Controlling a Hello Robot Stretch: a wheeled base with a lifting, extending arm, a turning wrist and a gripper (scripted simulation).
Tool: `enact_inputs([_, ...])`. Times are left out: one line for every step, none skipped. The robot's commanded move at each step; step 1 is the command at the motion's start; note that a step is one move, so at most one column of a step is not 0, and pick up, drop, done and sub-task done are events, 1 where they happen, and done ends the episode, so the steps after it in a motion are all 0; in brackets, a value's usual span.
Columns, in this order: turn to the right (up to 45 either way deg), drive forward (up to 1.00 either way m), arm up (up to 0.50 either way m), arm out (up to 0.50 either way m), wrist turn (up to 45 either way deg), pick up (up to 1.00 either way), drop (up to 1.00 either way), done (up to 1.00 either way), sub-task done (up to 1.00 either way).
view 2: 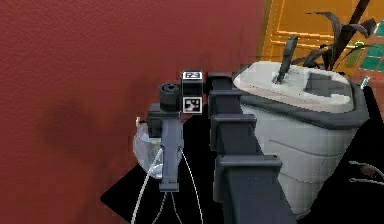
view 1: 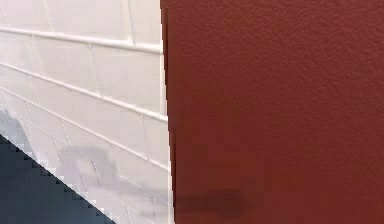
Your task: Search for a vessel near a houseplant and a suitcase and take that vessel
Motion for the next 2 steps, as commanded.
enact_inputs([0.0,0.00,0.00,0.00,45.0,0.00,0.00,0.00,0.00])
enact_inputs([0.0,0.00,0.00,0.00,45.0,0.00,0.00,0.00,0.00])
